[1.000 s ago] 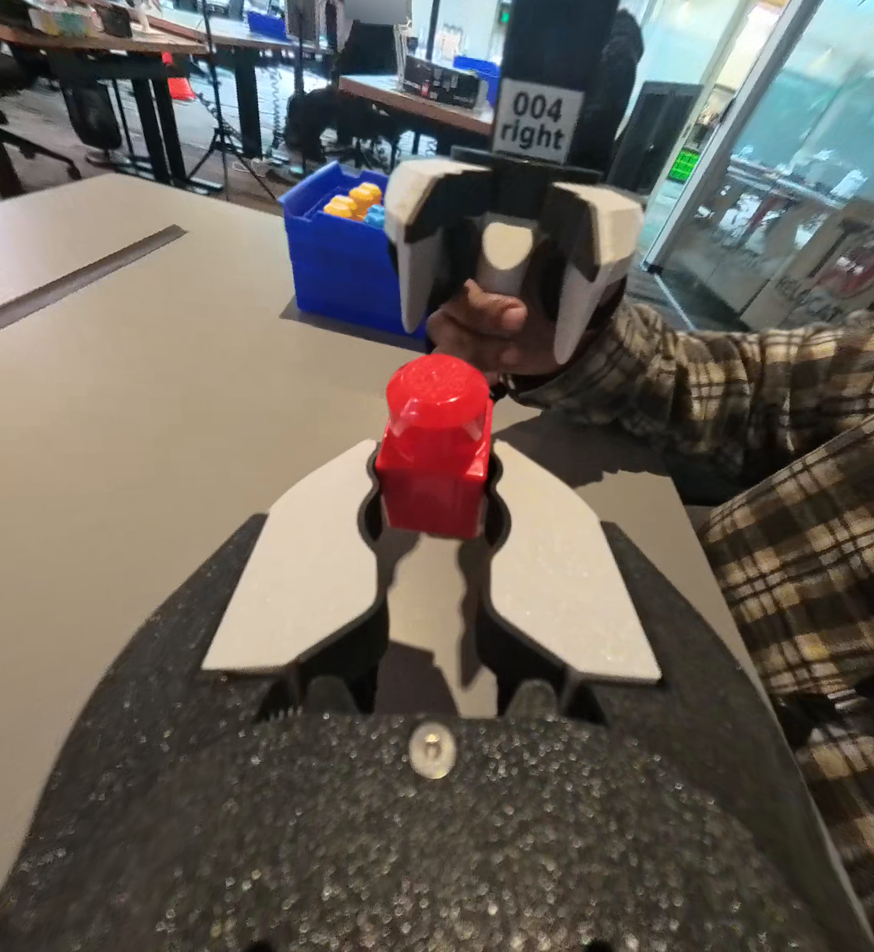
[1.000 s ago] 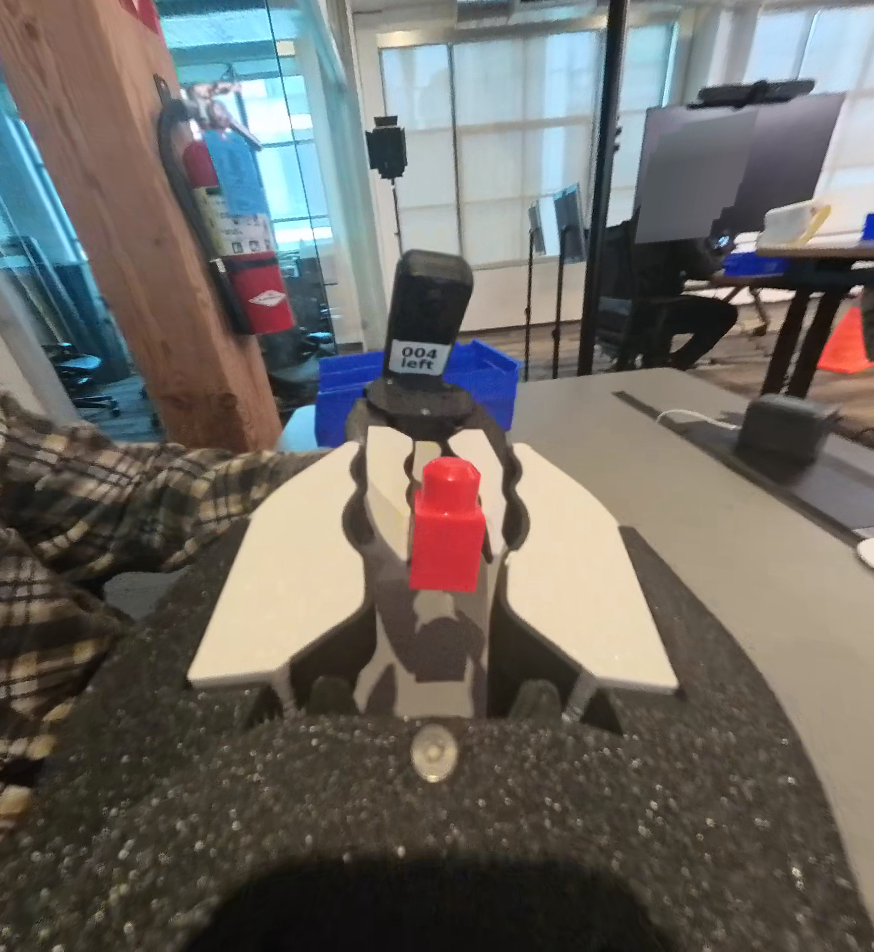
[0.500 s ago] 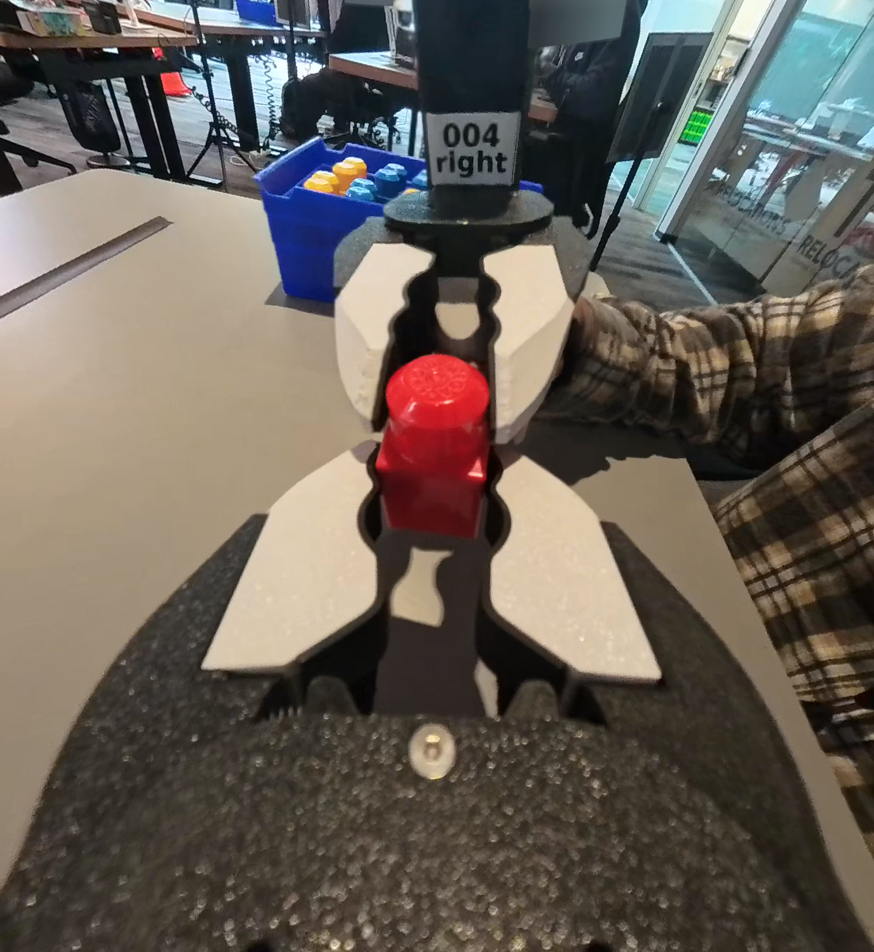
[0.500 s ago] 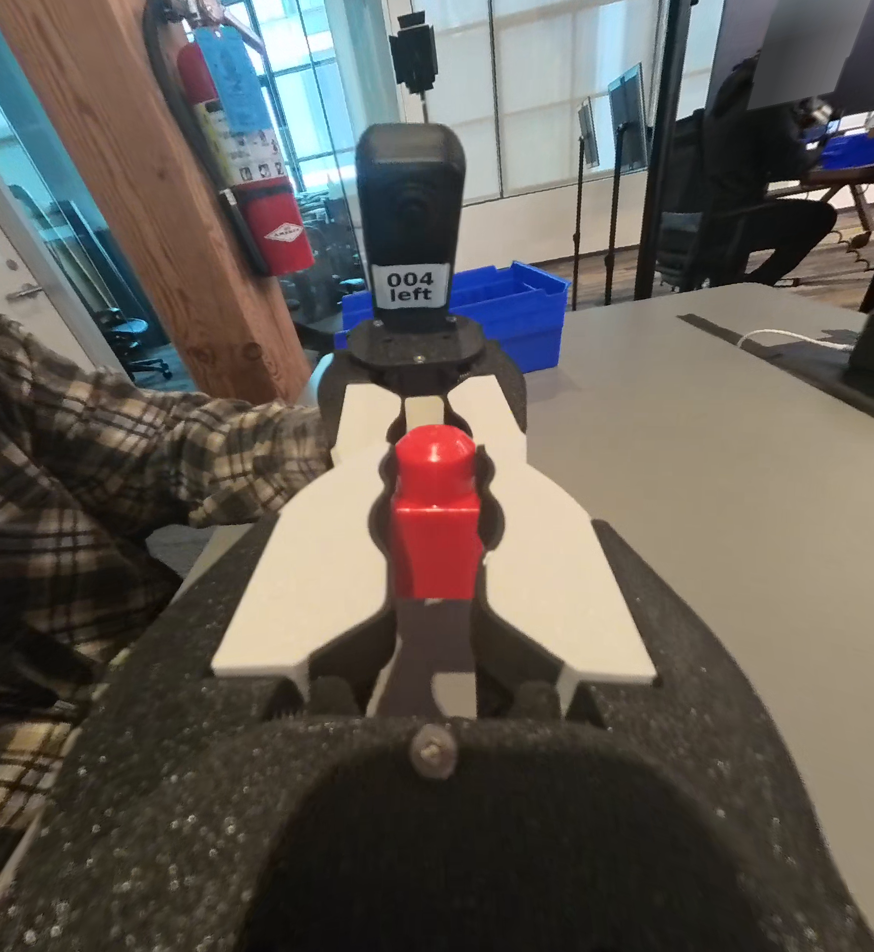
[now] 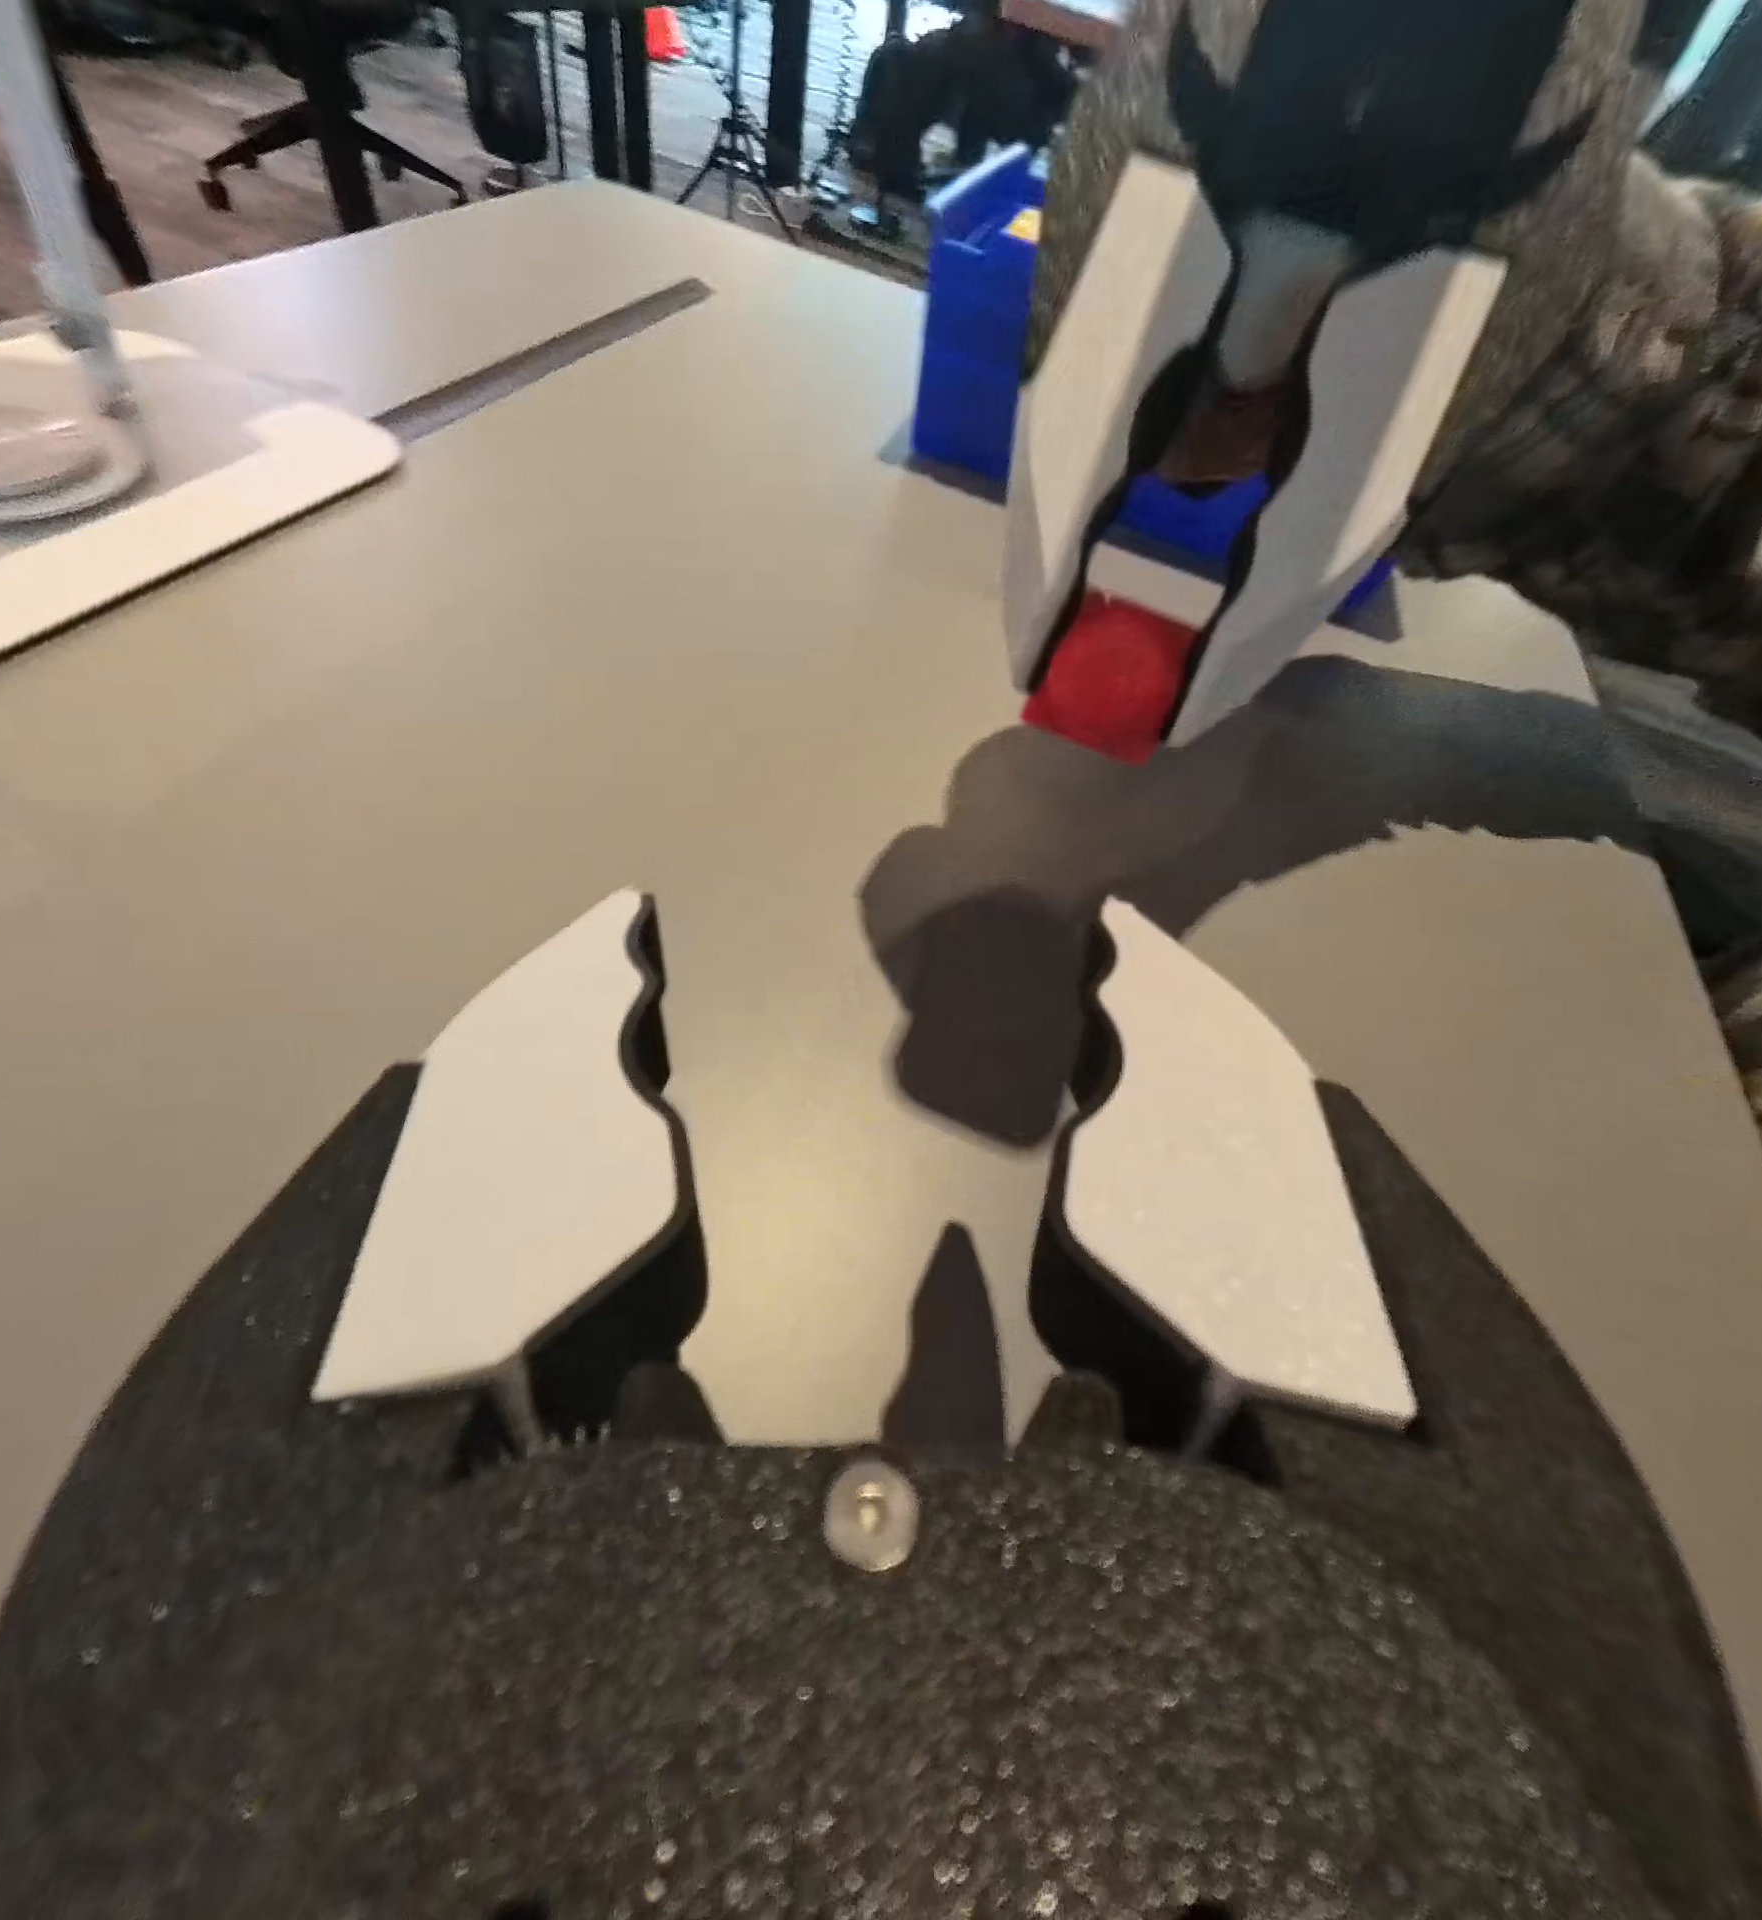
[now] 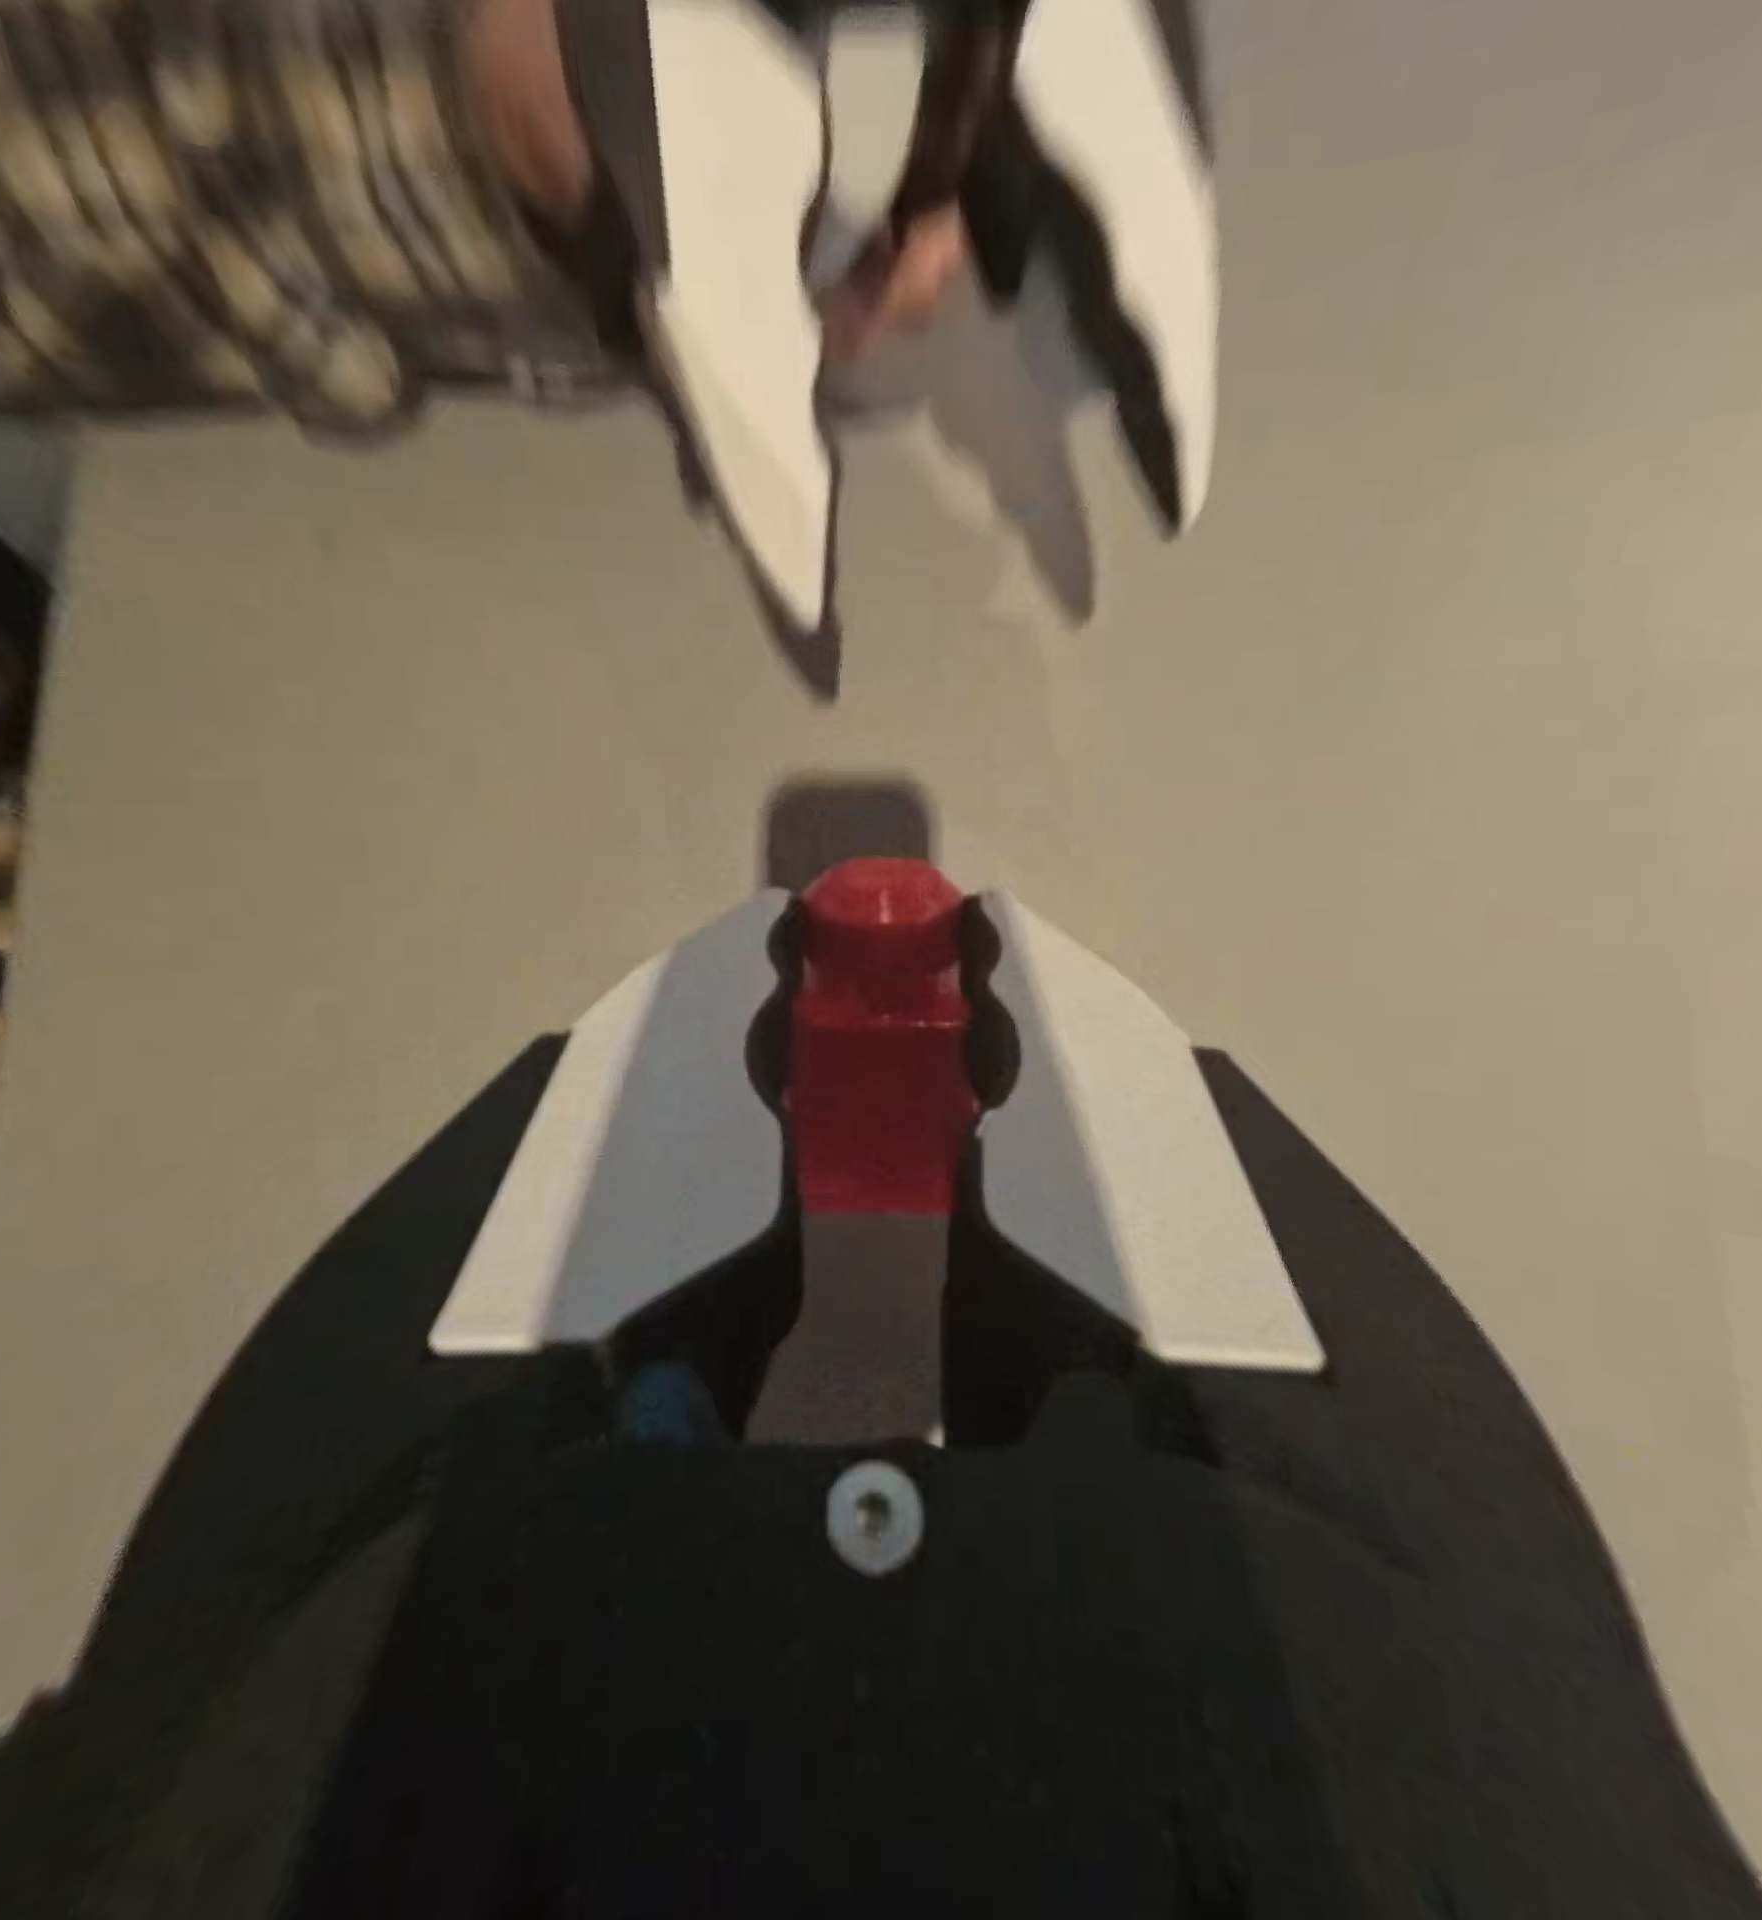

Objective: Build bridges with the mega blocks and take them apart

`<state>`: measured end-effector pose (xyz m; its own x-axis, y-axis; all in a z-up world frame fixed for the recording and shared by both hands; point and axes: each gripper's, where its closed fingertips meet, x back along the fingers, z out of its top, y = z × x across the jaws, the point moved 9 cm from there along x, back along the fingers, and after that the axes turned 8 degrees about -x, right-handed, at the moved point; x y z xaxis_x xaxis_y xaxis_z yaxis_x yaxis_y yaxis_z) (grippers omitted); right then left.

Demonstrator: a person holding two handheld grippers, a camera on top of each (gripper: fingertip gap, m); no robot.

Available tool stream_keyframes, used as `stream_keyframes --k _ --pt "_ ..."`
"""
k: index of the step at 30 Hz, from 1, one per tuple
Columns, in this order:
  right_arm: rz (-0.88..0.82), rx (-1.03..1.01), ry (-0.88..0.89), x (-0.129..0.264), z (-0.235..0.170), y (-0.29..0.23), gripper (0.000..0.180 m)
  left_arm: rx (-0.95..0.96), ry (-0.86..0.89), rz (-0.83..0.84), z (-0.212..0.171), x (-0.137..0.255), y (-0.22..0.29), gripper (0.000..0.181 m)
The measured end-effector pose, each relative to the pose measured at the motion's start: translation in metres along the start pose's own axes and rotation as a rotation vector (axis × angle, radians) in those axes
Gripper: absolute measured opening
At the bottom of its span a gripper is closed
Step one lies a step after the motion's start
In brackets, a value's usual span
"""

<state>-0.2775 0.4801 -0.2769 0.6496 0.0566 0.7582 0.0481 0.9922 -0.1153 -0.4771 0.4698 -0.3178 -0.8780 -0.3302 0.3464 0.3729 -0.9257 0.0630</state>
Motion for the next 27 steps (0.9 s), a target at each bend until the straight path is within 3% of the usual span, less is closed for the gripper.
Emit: stream_keyframes --k 4,10,20,27 --pt "-0.024 0.072 -0.256 -0.034 0.006 0.006 0.028 0.067 0.025 0.054 -0.009 0.019 -0.019 0.07" --pt "-0.031 0.081 -0.425 -0.062 0.002 0.014 0.028 0.081 0.036 0.077 -0.007 0.026 -0.023 0.065" --pt "-0.055 0.064 -0.417 -0.07 -0.013 0.018 0.028 0.047 -0.016 0.062 -0.007 0.017 -0.017 0.063" --pt "-0.099 0.069 -0.296 -0.052 -0.009 0.018 0.06 0.044 -0.024 0.06 -0.008 0.016 -0.017 0.063"
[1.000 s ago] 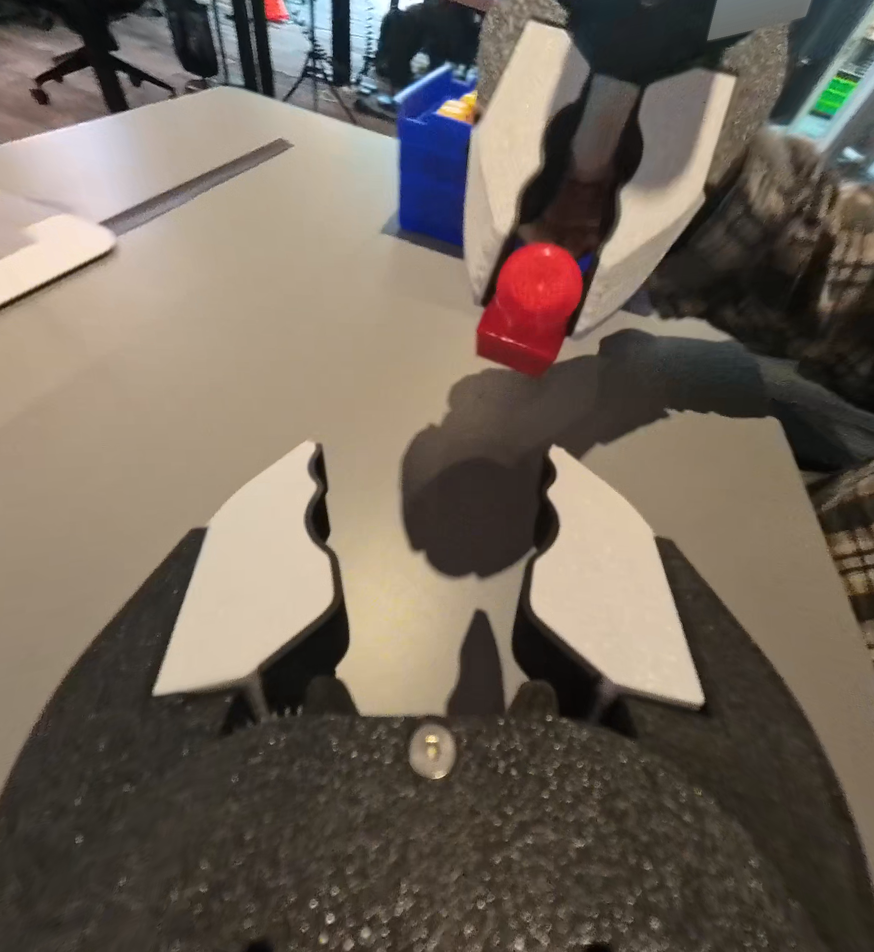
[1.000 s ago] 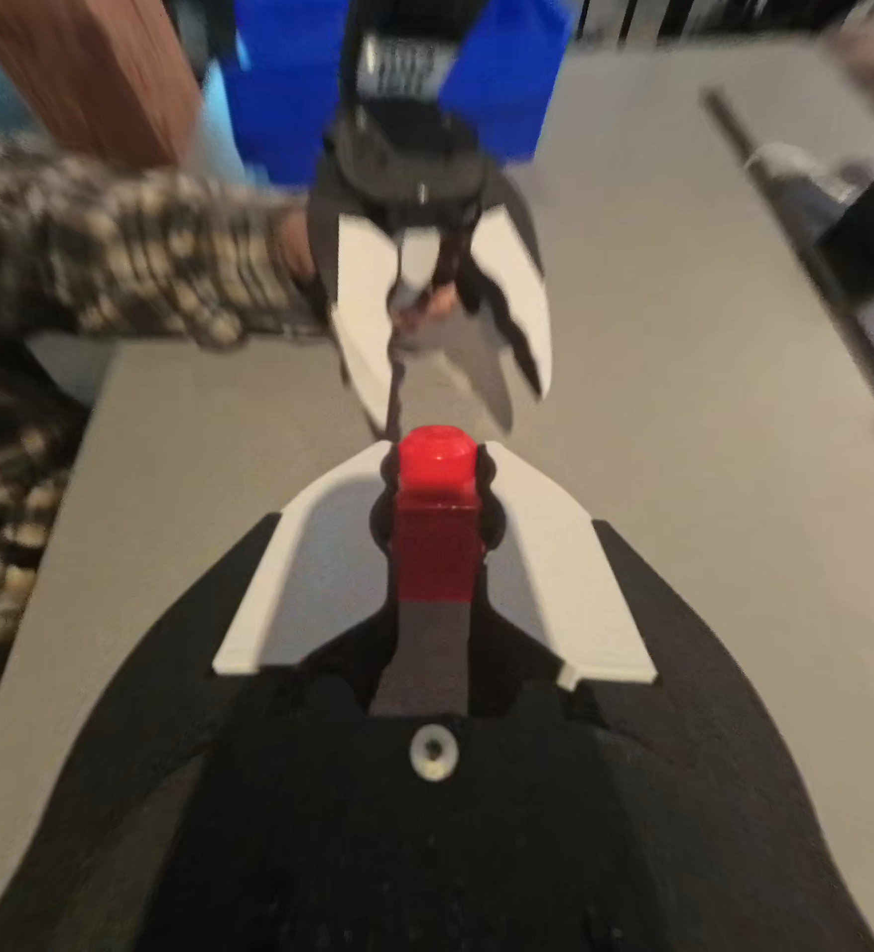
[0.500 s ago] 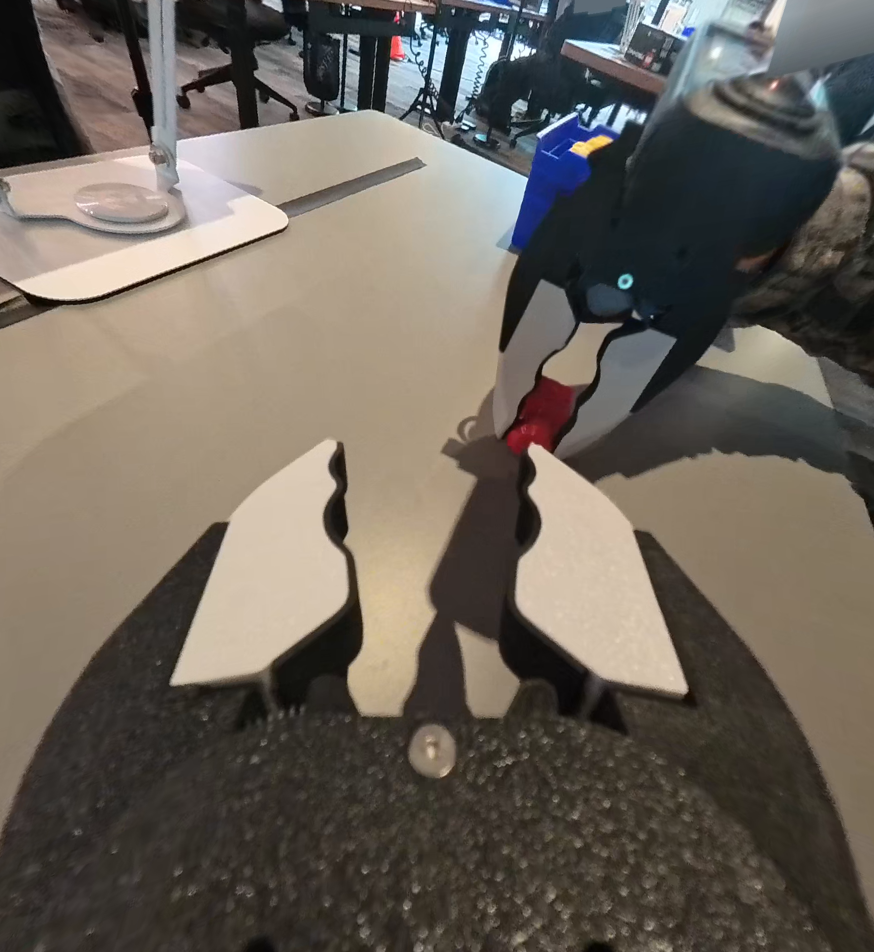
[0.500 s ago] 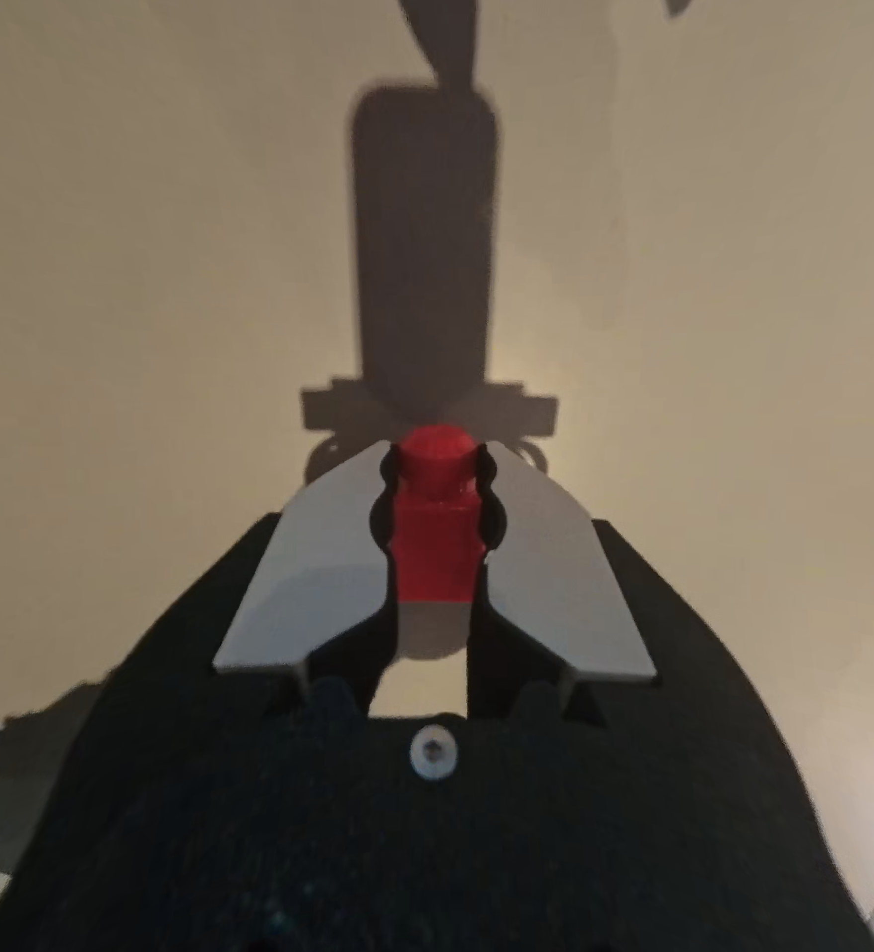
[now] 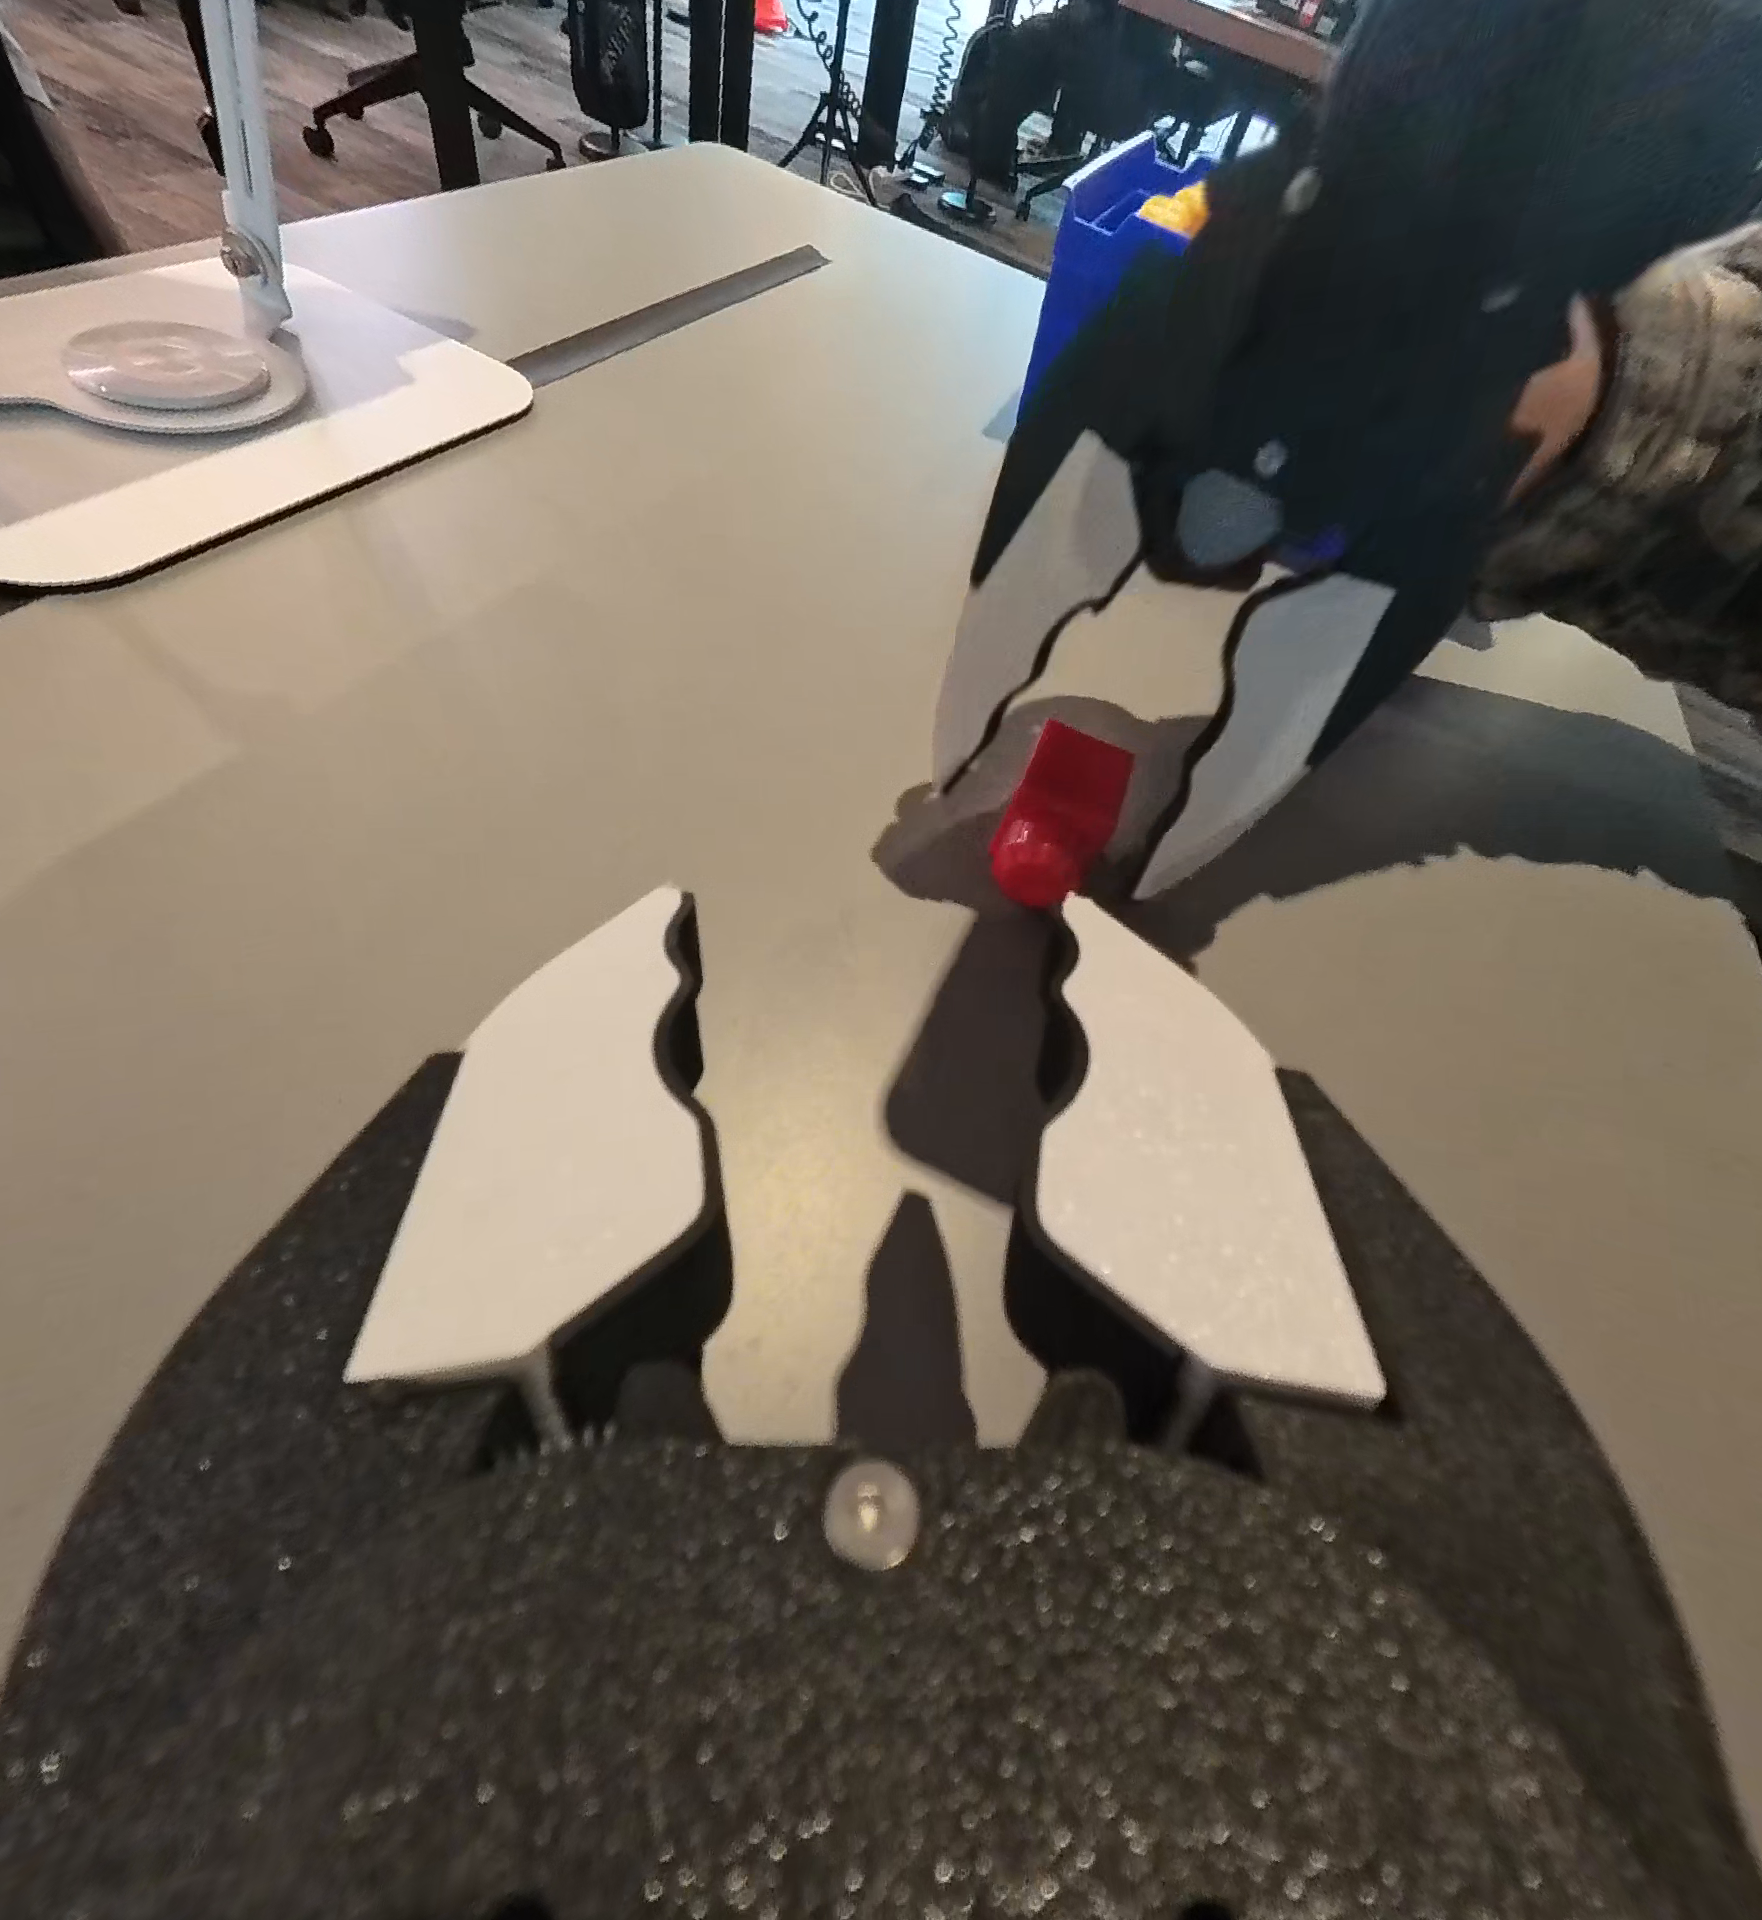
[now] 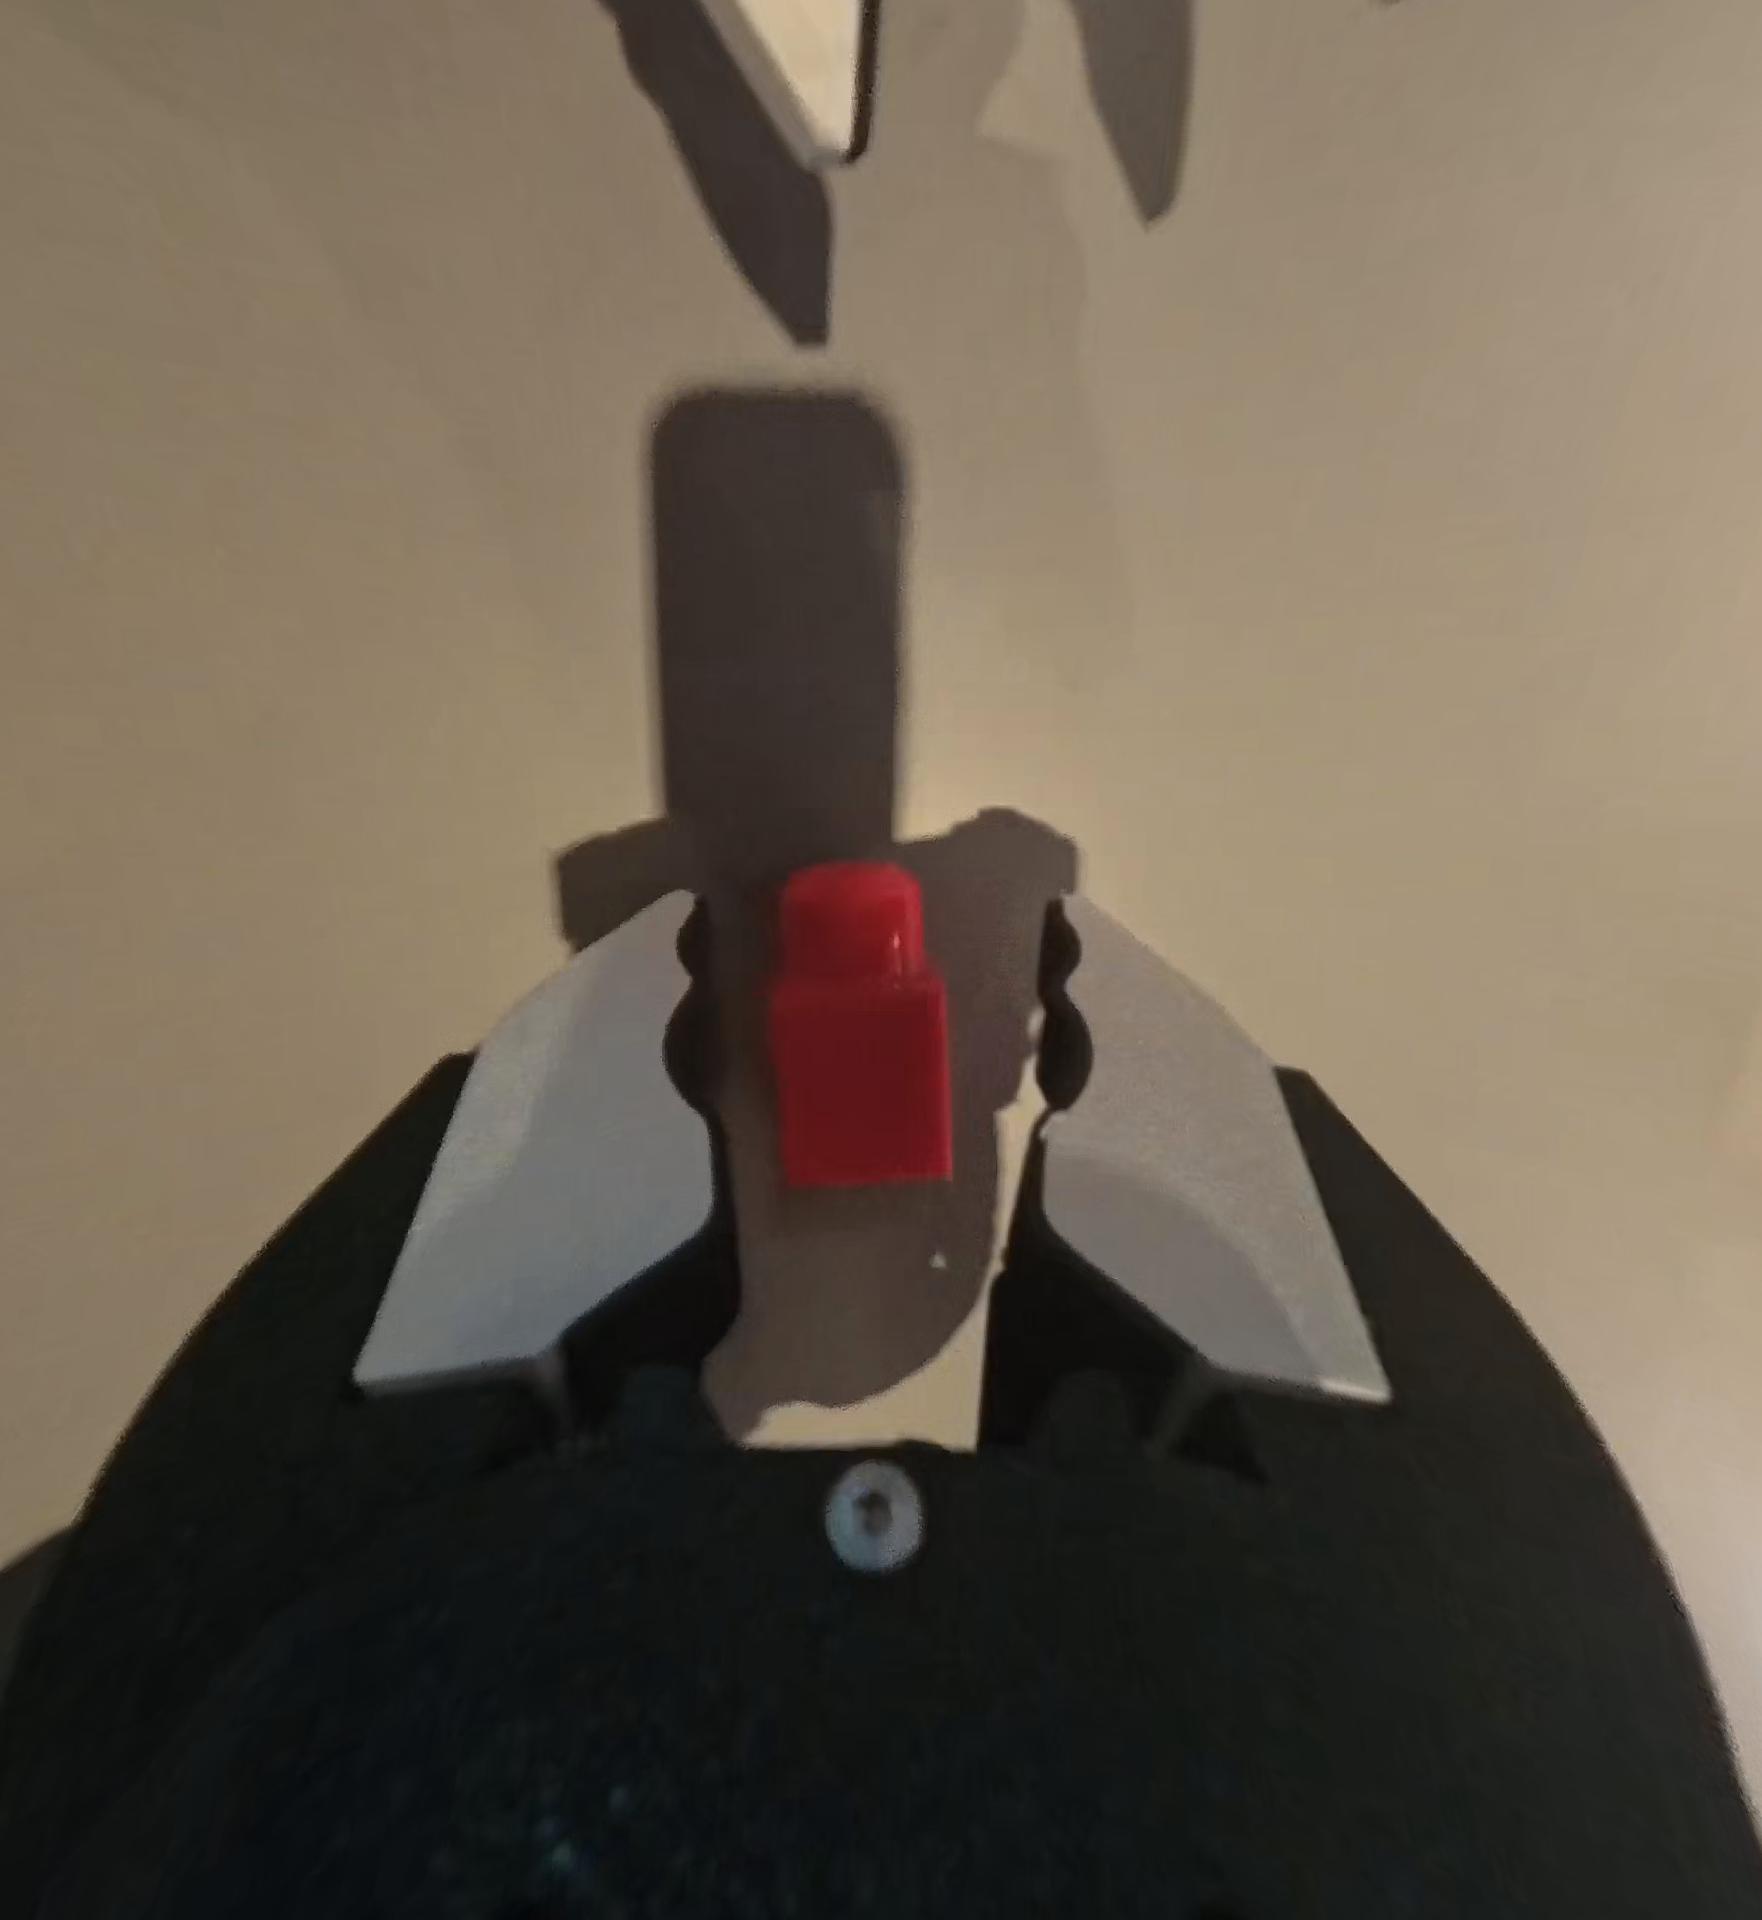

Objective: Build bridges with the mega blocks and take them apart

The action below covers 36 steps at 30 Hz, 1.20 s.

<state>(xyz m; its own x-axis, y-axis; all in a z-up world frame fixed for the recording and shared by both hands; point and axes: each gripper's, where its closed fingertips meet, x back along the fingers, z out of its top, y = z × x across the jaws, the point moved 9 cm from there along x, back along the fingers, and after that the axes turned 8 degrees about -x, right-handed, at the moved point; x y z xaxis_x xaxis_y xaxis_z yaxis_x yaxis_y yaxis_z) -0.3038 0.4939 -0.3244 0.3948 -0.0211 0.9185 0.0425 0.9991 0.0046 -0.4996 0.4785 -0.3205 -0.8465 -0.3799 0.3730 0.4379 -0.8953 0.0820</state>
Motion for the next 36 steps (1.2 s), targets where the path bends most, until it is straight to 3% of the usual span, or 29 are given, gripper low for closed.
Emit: stream_keyframes --k 4,7,12,16,19,21,25,27,31,36 --pt "-0.032 -0.112 0.313 0.039 -0.014 -0.006 0.08 -0.009 0.021 0.01 0.003 0.003 0.001 0.063" --pt "-0.096 -0.2 0.604 0.06 -0.045 -0.012 0.086 -0.014 0.031 0.019 0.006 0.005 0.002 0.064" --pt "-0.143 -0.324 0.946 0.066 -0.094 -0.026 0.089 -0.056 0.036 0.034 0.018 0.007 0.013 0.065" --pt "-0.192 -0.336 0.951 0.062 -0.11 -0.031 0.084 -0.082 0.171 0.013 0.061 0.039 0.047 0.067" --pt "-0.223 -0.317 0.912 0.056 -0.113 -0.031 0.08 -0.097 0.232 0.001 0.093 0.104 0.072 0.067" --pt "-0.207 -0.319 0.928 0.054 -0.112 -0.031 0.08 -0.092 0.185 0.131 0.099 0.161 0.071 0.065" --pt "-0.203 -0.326 0.892 0.046 -0.11 -0.03 0.079 0.059 -0.07 0.571 0.063 0.272 0.023 0.063" --pt "-0.208 -0.324 0.871 0.042 -0.107 -0.03 0.08 0.242 -0.205 0.659 0.028 0.305 -0.004 0.065" --pt "-0.209 -0.305 0.849 0.039 -0.098 -0.032 0.079 0.588 -0.418 0.692 -0.044 0.314 -0.04 0.067" --pt "-0.236 -0.28 0.834 0.041 -0.098 -0.036 0.078 0.757 -0.579 0.76 -0.098 0.304 -0.062 0.066"
